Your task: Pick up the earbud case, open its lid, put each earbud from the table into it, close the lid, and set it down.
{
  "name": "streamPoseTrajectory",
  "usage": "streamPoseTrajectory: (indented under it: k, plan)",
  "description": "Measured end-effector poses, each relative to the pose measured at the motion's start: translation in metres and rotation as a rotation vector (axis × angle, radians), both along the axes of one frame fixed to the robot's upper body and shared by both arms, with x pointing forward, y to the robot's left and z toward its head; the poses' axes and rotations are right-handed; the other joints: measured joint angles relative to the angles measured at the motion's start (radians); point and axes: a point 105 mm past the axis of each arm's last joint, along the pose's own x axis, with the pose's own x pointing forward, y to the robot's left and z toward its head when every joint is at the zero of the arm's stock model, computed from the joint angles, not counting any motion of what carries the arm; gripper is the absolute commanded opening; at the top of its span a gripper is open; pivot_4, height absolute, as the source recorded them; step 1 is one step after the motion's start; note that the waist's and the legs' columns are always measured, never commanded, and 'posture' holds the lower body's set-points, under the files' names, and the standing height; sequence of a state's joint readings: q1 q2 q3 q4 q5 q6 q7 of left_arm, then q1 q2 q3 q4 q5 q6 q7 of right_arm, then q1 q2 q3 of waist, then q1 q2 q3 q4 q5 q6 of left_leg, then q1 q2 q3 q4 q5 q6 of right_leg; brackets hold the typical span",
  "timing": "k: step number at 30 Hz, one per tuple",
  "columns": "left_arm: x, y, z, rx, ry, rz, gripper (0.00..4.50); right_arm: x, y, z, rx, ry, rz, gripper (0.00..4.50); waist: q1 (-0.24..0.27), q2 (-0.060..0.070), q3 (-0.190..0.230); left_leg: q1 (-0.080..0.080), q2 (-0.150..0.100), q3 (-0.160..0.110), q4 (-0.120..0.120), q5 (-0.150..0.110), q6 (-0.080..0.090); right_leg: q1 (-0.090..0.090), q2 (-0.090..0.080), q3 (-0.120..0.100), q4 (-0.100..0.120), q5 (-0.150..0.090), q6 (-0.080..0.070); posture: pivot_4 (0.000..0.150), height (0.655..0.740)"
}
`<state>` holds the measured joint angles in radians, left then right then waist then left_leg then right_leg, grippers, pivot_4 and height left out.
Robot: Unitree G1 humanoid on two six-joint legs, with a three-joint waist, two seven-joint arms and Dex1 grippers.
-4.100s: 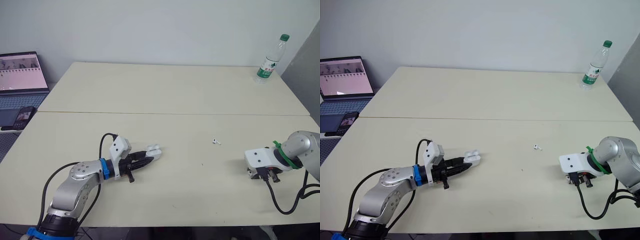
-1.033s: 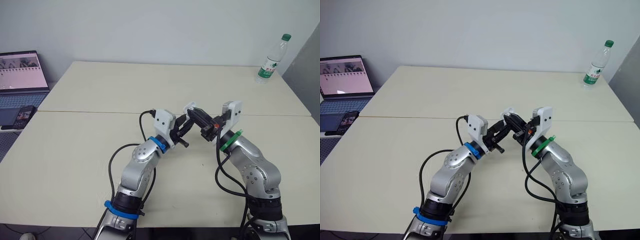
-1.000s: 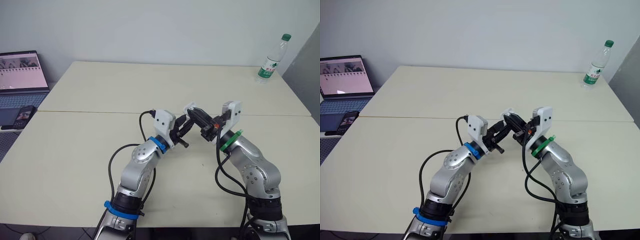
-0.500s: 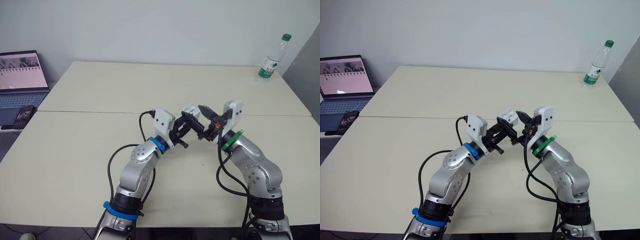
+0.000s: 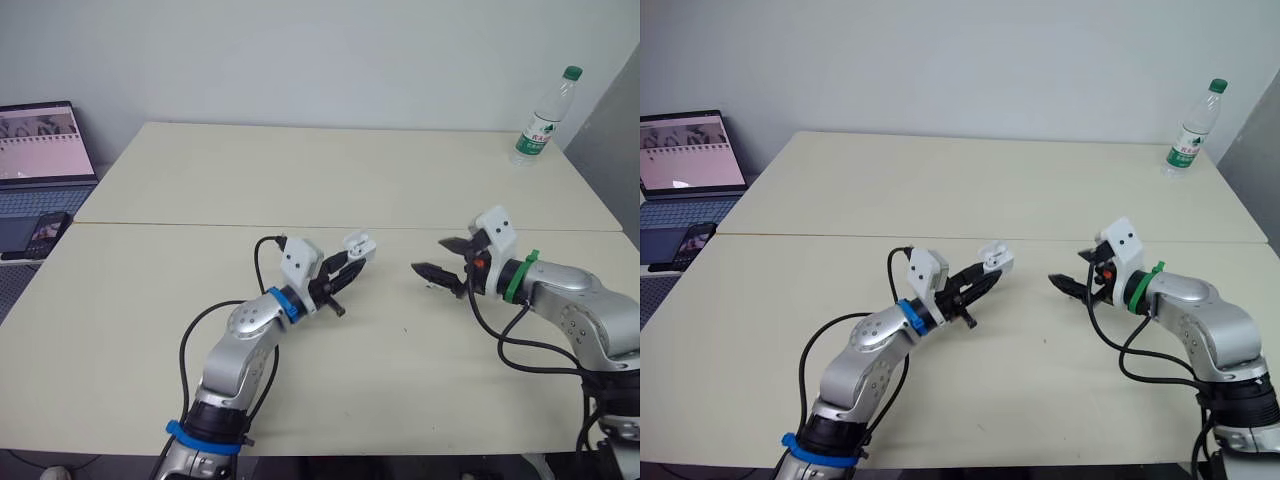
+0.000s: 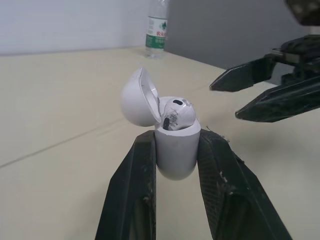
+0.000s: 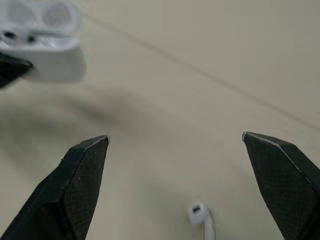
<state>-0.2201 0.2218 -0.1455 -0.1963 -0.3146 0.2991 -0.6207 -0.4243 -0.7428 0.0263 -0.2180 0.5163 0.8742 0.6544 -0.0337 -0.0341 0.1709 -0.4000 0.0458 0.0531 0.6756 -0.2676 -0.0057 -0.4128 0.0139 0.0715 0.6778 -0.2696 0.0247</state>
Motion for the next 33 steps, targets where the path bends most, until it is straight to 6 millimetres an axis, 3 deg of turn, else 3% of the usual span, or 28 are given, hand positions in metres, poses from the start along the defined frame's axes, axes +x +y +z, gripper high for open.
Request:
streamPoseTrajectory:
  k: [4,10,18,21,31,33]
  plan:
    - [-0.012,0.006,-0.010,0.028,0.022,-0.015,0.81,0.001,-0.013,-0.019,-0.111,0.133,-0.017,4.46,0.001,0.000,0.000,0.000,0.000,0.000,0.000,0.000,0.000,0.000,0.000,0.000,0.000,0.000,0.000,0.150,0.7362]
    - [-0.014,0.009,-0.013,0.041,0.023,-0.005,0.81,0.009,-0.018,-0.039,-0.225,0.210,-0.029,4.46,0.001,0.000,0.000,0.000,0.000,0.001,0.001,0.000,0.000,0.000,-0.001,0.000,-0.001,-0.001,0.002,0.150,0.7362]
    - [-0.013,0.006,-0.012,0.031,0.018,0.010,0.81,0.018,-0.017,-0.043,-0.258,0.206,-0.016,4.46,0.001,0.000,0.000,0.000,0.000,0.001,0.000,0.000,0.000,0.000,-0.001,0.000,-0.001,-0.001,0.001,0.150,0.7362]
    - [-0.013,0.006,-0.012,0.034,0.016,0.011,0.81,0.020,-0.013,-0.043,-0.246,0.205,-0.008,3.95,0.000,0.000,0.000,0.000,0.000,0.002,0.001,0.000,0.000,0.000,-0.001,0.000,0.000,-0.001,0.001,0.150,0.7362]
    - [-0.014,0.006,-0.014,0.041,0.021,0.010,0.81,0.021,-0.003,-0.043,-0.236,0.186,0.026,0.39,0.001,0.000,0.000,-0.001,0.000,0.001,0.000,0.000,0.000,-0.001,-0.001,0.000,-0.001,0.000,0.000,0.150,0.7362]
    - [-0.014,0.006,-0.014,0.042,0.021,0.010,0.81,0.020,-0.004,-0.043,-0.239,0.185,0.029,0.39,0.001,0.000,0.000,-0.001,0.000,0.001,0.000,0.000,0.000,-0.001,-0.001,0.000,-0.001,0.000,0.000,0.150,0.7362]
